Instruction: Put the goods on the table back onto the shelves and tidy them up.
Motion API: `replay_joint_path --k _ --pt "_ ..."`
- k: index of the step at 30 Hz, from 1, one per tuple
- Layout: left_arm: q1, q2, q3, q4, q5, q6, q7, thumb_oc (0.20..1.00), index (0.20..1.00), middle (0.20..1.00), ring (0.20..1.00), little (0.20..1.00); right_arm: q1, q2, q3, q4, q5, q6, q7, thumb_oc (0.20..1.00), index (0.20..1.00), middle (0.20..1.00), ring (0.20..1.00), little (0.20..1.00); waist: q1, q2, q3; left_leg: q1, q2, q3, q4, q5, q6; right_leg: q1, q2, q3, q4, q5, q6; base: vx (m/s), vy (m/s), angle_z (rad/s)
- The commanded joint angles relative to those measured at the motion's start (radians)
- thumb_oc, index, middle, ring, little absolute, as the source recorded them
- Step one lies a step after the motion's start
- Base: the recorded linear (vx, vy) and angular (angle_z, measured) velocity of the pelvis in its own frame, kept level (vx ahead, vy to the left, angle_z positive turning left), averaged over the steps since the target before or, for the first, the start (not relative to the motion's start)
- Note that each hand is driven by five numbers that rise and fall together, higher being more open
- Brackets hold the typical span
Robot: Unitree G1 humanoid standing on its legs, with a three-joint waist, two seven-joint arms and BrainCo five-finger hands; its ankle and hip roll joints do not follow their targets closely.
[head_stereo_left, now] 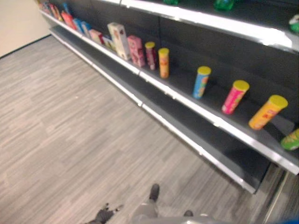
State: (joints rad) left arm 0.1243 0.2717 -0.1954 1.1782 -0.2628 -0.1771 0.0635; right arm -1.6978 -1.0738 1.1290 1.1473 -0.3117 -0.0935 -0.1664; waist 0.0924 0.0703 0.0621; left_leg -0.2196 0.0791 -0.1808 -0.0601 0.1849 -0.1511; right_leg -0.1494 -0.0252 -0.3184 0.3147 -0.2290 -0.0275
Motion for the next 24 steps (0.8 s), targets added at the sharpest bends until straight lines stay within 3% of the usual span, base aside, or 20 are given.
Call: replay_joint_path --k 1,4,5,6,7,9,11,12,17,21,24 --pt "-0.049 0.037 0.035 0.030 0.004 -0.019 0.030 1.000 1.000 1.000 1.000 1.000 -0.180 -0.124 0.070 -0.131 0.034 0.015 -0.091 1.000 1.000 1.000 1.000 1.000 -0.005 -0.105 0.022 0.229 -0.033 0.067 -0.027 -0.175 -0.025 0.162 -0.057 0.131 -0.372 0.212 0.192 0.00 0.060 -0.30" --pt "-0.029 0.003 0.072 0.017 0.012 -0.006 0.042 1.000 1.000 1.000 1.000 1.000 -0.069 -0.281 -0.086 -0.507 0.036 0.019 -0.157 1.000 1.000 1.000 1.000 1.000 -0.035 -0.091 0.021 0.240 -0.031 0.094 -0.027 -0.191 -0.011 0.158 -0.062 0.159 -0.374 0.219 0.201 -0.01 0.136 -0.32" --pt "-0.029 0.000 0.085 0.019 0.023 -0.002 0.045 1.000 1.000 1.000 1.000 1.000 0.054 -0.320 -0.202 -0.619 0.037 0.012 -0.160 1.000 1.000 1.000 1.000 1.000 -0.045 -0.089 0.022 0.245 -0.030 0.104 -0.027 -0.197 -0.005 0.153 -0.062 0.173 -0.371 0.223 0.202 0.00 0.083 -0.33" --pt "-0.027 0.008 0.085 0.019 0.023 -0.002 0.045 1.000 1.000 1.000 1.000 1.000 0.087 -0.322 -0.235 -0.626 0.033 0.013 -0.161 1.000 1.000 1.000 1.000 1.000 -0.043 -0.098 0.019 0.245 -0.030 0.105 -0.027 -0.197 -0.005 0.153 -0.062 0.173 -0.371 0.223 0.202 -0.04 0.134 -0.34" --pt "-0.028 -0.029 0.108 0.019 0.034 0.005 0.045 1.000 1.000 1.000 1.000 1.000 0.214 -0.355 -0.374 -0.803 0.093 -0.025 -0.160 1.000 1.000 1.000 1.000 1.000 -0.069 -0.070 0.022 0.244 -0.034 0.121 -0.027 -0.197 0.007 0.139 -0.067 0.191 -0.369 0.234 0.208 -0.04 0.138 -0.42" --pt "-0.024 -0.023 0.129 0.016 0.048 0.008 0.045 1.000 1.000 1.000 1.000 1.000 0.612 -0.337 -0.752 -1.005 0.159 -0.081 -0.135 1.000 1.000 1.000 1.000 1.000 -0.086 -0.088 0.017 0.254 -0.036 0.148 -0.027 -0.208 0.020 0.125 -0.069 0.223 -0.367 0.244 0.215 -0.05 0.158 -0.40" --pt "-0.028 -0.014 0.125 0.012 0.079 0.007 0.037 1.000 1.000 1.000 1.000 1.000 0.877 -0.268 -0.972 -1.165 0.210 -0.134 -0.085 1.000 1.000 1.000 1.000 1.000 -0.091 -0.101 0.020 0.266 -0.039 0.174 -0.027 -0.224 0.034 0.107 -0.069 0.257 -0.361 0.250 0.224 -0.03 0.155 -0.61" --pt "-0.033 -0.003 0.114 0.007 0.102 0.007 0.031 1.000 1.000 1.000 1.000 1.000 0.954 -0.236 -1.019 -1.230 0.239 -0.160 -0.039 1.000 1.000 1.000 1.000 1.000 -0.088 -0.110 0.024 0.272 -0.043 0.188 -0.027 -0.230 0.042 0.094 -0.069 0.278 -0.356 0.257 0.229 -0.07 0.175 -1.06" --pt "-0.095 0.048 0.109 -0.034 0.144 -0.001 0.021 1.000 1.000 1.000 1.000 1.000 1.023 -0.146 -0.949 -1.391 0.308 -0.197 0.087 1.000 1.000 1.000 1.000 1.000 -0.132 -0.141 0.049 0.291 -0.059 0.296 -0.027 -0.247 0.074 -0.002 -0.074 0.373 -0.316 0.334 0.289 -0.12 0.201 -1.03" --pt "-0.124 0.082 0.096 -0.041 0.177 -0.008 0.010 1.000 1.000 1.000 1.000 1.000 1.029 -0.112 -0.912 -1.431 0.370 -0.217 0.137 1.000 1.000 1.000 1.000 1.000 -0.155 -0.164 0.063 0.297 -0.050 0.358 -0.027 -0.246 0.068 -0.051 -0.052 0.404 -0.297 0.380 0.289 -0.10 0.071 -0.85" --pt "-0.145 0.112 0.082 -0.068 0.200 -0.015 -0.001 1.000 1.000 1.000 1.000 1.000 1.000 -0.140 -0.887 -1.451 0.420 -0.230 0.155 1.000 1.000 1.000 1.000 1.000 -0.169 -0.166 0.073 0.309 -0.045 0.415 -0.027 -0.245 0.078 -0.068 -0.056 0.371 -0.281 0.357 0.289 -0.11 0.121 -0.98"
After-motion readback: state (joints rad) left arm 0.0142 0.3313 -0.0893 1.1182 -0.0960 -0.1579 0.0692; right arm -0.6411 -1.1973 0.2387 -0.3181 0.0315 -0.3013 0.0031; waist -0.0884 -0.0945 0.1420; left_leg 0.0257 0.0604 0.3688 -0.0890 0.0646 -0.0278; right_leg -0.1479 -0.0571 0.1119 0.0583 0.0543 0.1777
